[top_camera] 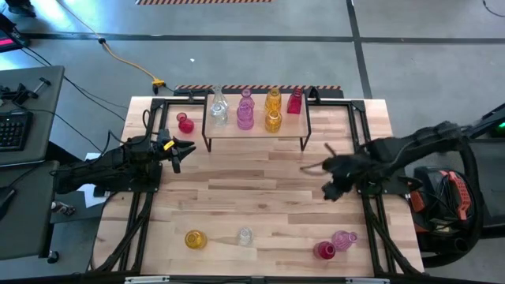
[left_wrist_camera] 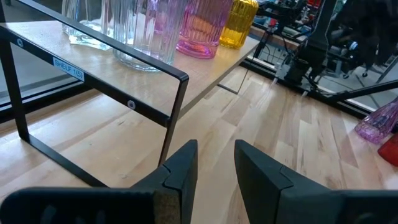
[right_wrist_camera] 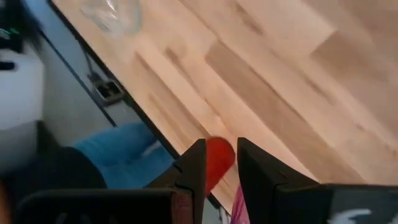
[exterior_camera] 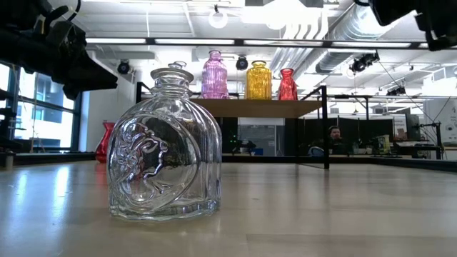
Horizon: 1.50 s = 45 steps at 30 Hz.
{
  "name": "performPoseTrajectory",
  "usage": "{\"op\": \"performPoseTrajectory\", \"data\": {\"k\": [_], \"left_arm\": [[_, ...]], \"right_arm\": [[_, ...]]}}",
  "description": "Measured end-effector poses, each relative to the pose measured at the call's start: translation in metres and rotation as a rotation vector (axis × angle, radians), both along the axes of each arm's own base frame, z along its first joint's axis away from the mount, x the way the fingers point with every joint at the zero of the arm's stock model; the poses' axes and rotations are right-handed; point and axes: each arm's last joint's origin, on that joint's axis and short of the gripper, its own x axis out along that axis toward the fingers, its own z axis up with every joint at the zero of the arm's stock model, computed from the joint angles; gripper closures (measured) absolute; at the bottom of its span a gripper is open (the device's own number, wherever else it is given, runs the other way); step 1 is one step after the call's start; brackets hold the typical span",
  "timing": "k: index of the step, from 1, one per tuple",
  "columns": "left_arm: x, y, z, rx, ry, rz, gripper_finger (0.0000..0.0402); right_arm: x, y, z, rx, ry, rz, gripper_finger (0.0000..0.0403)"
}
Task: Sort vases onto shelf
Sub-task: Put the bottom red vase on the shelf aligned with the other red vase
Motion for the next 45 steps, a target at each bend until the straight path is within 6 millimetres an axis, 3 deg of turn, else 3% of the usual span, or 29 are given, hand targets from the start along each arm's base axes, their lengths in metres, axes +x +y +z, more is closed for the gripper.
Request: {"op": "performPoseTrajectory", "data": {"k": [8, 18, 27, 34, 39, 45], "left_arm": [[0.000, 0.000, 0.000, 0.000, 0.000, 0.000, 0.0307], [0.000, 0.000, 0.000, 0.000, 0.000, 0.000, 0.0307], [0.000, 0.000, 0.000, 0.000, 0.000, 0.000, 0.0307], [0.000, 0.000, 0.000, 0.000, -0.001, 0.000, 0.0307], [0.000, 0.000, 0.000, 0.000, 0.000, 0.000, 0.0307], [0.000, 0.000, 0.000, 0.000, -0.001, 0.000, 0.0307]], "right_arm": [[0.016, 0.048, -0.015, -0.006, -0.015, 0.177, 0.0326], [0.013, 0.084, -0.025, -0.001, 0.024, 0.112, 0.0318], [0.010, 0.099, 0.004, 0.002, 0.046, 0.083, 0.0337], [0.019, 0.119, 0.029, -0.193, 0.182, 0.198, 0.0338], [0.029, 0.131, 0.034, -0.279, 0.235, 0.236, 0.0338], [0.035, 0.139, 0.033, -0.257, 0.206, 0.240, 0.0338]]}}
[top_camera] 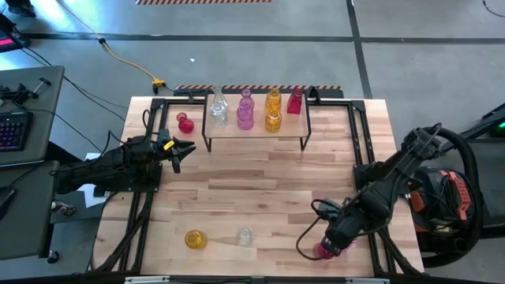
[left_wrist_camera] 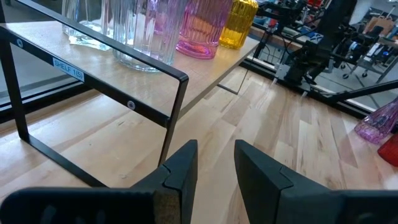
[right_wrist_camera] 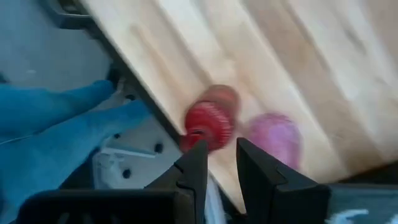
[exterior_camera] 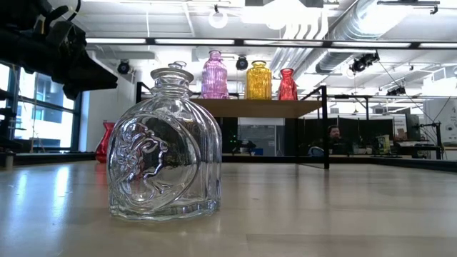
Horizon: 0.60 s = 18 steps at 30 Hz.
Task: Sort vases onto shelf
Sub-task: Put the bottom red vase on the shelf aligned with the other red vase
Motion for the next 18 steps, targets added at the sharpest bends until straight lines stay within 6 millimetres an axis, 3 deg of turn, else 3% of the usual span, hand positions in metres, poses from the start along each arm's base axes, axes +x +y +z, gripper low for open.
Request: {"op": "performPoseTrajectory", "data": {"k": [5, 11, 18], "left_arm": [[0.000, 0.000, 0.000, 0.000, 0.000, 0.000, 0.0307], [0.000, 0.000, 0.000, 0.000, 0.000, 0.000, 0.0307], [0.000, 0.000, 0.000, 0.000, 0.000, 0.000, 0.0307]], "right_arm": [[0.000, 0.011, 0.003, 0.028, -0.093, 0.009, 0.0338], [-0.004, 0.016, 0.001, 0.024, -0.086, -0.047, 0.0337], [-0.008, 0.022, -0.004, 0.021, -0.030, -0.077, 0.0298]]}}
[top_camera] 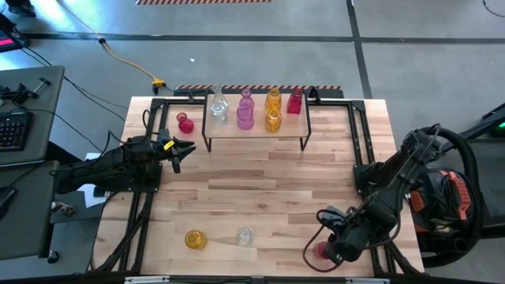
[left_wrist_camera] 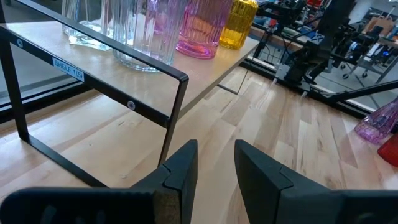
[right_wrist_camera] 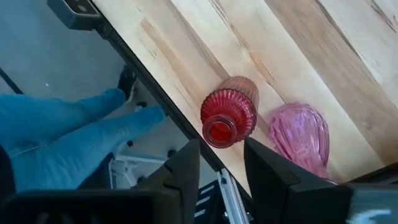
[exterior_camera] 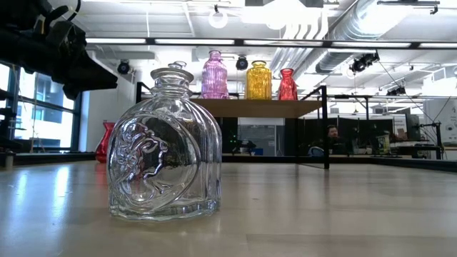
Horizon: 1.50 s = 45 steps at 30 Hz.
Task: Sort vases onto shelf
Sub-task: Put the bottom red vase on the shelf aligned with the other red vase
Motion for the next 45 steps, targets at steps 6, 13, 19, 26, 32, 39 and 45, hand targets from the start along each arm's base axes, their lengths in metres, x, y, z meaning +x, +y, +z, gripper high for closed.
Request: {"op": "performPoseTrajectory", "data": {"k": [6, 13, 19, 26, 32, 39, 45], "left_arm": [[0.000, 0.000, 0.000, 0.000, 0.000, 0.000, 0.0307], [0.000, 0.000, 0.000, 0.000, 0.000, 0.000, 0.0307], [0.000, 0.000, 0.000, 0.000, 0.000, 0.000, 0.0307], [0.000, 0.000, 0.000, 0.000, 0.000, 0.000, 0.0307], [0.000, 0.000, 0.000, 0.000, 0.000, 0.000, 0.0307], [0.000, 0.000, 0.000, 0.000, 0.000, 0.000, 0.0307], [0.000, 0.000, 0.000, 0.000, 0.000, 0.000, 0.0307]], "right_arm": [[0.002, 0.013, -0.015, -0.029, 0.053, 0.022, 0.0267], [0.005, 0.019, -0.029, -0.073, 0.110, 0.029, 0.0265], [0.008, 0.022, -0.036, -0.077, 0.142, 0.042, 0.0265], [0.007, 0.022, -0.038, -0.085, 0.168, 0.052, 0.0265], [0.009, 0.023, -0.047, -0.079, 0.163, 0.050, 0.0265], [0.011, 0.021, -0.050, -0.072, 0.158, 0.042, 0.0265], [0.016, 0.023, -0.059, -0.089, 0.176, 0.040, 0.0265]]}}
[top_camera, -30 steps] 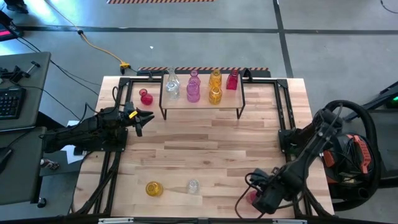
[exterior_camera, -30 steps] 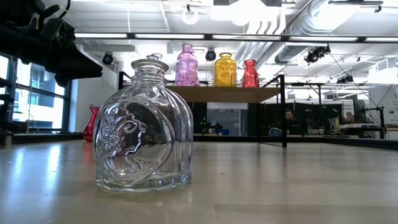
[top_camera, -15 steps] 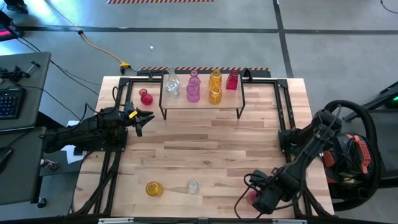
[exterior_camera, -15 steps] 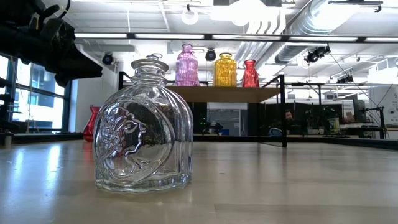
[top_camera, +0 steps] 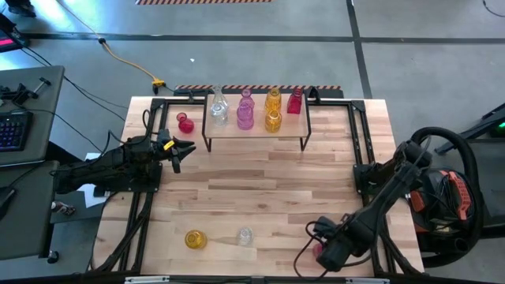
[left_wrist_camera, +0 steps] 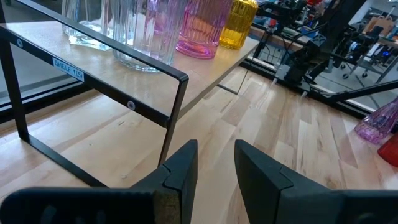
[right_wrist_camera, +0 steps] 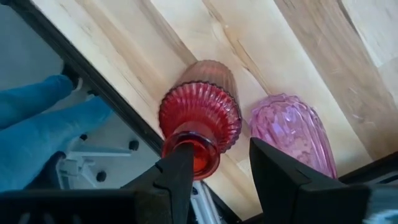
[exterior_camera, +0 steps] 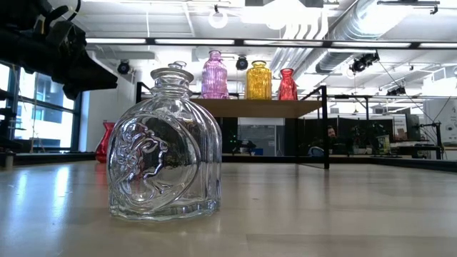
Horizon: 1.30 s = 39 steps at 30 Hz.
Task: Sort vases onto shelf
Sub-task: Put the bottom red vase on the shelf aligned with the other red vase
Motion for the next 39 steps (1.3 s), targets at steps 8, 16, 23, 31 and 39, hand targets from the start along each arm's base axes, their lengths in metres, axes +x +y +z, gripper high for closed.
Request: {"op": "performPoseTrajectory", "data": {"k": [8, 16, 23, 31, 39], "left_arm": [[0.000, 0.000, 0.000, 0.000, 0.000, 0.001, 0.0307], [0.000, 0.000, 0.000, 0.000, 0.000, 0.000, 0.0307], [0.000, 0.000, 0.000, 0.000, 0.000, 0.001, 0.0307], [0.000, 0.000, 0.000, 0.000, 0.000, 0.000, 0.0307], [0.000, 0.000, 0.000, 0.000, 0.000, 0.000, 0.0307]], "right_arm": [[0.001, 0.001, -0.003, -0.007, 0.010, 0.009, 0.0275], [0.005, -0.003, -0.003, 0.016, 0.042, -0.003, 0.0389], [0.010, -0.010, -0.003, 0.034, 0.074, -0.008, 0.0388], [0.015, -0.028, 0.015, 0.102, 0.043, 0.005, 0.0398], [0.014, -0.068, 0.047, 0.151, -0.035, 0.025, 0.0400]]}}
